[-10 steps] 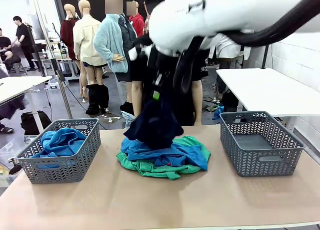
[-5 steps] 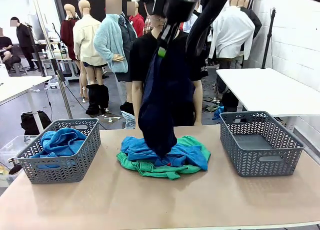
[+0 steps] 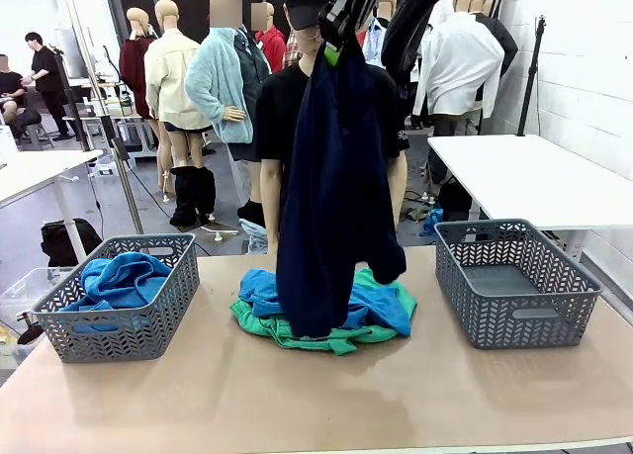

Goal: Sort the tops and bottoms.
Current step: Sort the clothes according to human instructions.

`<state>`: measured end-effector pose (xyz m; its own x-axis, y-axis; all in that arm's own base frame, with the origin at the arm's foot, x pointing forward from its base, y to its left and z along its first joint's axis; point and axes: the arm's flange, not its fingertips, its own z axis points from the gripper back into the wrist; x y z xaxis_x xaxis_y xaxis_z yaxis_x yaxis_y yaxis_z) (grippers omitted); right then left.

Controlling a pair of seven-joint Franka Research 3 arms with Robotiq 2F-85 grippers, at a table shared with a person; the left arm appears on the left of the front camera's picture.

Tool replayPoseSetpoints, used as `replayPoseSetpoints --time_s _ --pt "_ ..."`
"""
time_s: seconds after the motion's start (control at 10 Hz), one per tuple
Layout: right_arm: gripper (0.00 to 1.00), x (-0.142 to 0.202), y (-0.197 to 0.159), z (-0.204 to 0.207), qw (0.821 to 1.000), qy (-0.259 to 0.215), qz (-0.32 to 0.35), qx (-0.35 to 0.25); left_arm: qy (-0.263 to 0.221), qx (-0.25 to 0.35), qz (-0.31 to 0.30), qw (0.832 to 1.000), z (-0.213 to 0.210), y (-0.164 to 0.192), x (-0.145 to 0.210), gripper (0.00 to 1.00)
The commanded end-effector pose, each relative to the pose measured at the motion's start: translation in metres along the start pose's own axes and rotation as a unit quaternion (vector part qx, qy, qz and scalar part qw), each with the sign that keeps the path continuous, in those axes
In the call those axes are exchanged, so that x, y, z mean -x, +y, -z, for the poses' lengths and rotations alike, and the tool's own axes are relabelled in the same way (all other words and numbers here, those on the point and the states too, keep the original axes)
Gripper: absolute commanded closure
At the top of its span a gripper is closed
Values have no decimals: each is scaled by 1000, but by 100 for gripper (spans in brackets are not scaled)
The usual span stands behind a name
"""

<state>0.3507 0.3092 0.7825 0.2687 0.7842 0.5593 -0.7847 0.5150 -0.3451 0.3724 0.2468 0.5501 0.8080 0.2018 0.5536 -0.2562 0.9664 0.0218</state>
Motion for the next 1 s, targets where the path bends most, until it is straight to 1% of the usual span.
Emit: replayPoseSetpoints --time_s 0.0,0.9 --pt "100 2 -1 5 1000 3 -4 -2 -1 -1 -1 1000 -1 0 0 0" --pt "100 2 -1 5 1000 3 -4 -2 -1 -1 -1 1000 -1 0 0 0"
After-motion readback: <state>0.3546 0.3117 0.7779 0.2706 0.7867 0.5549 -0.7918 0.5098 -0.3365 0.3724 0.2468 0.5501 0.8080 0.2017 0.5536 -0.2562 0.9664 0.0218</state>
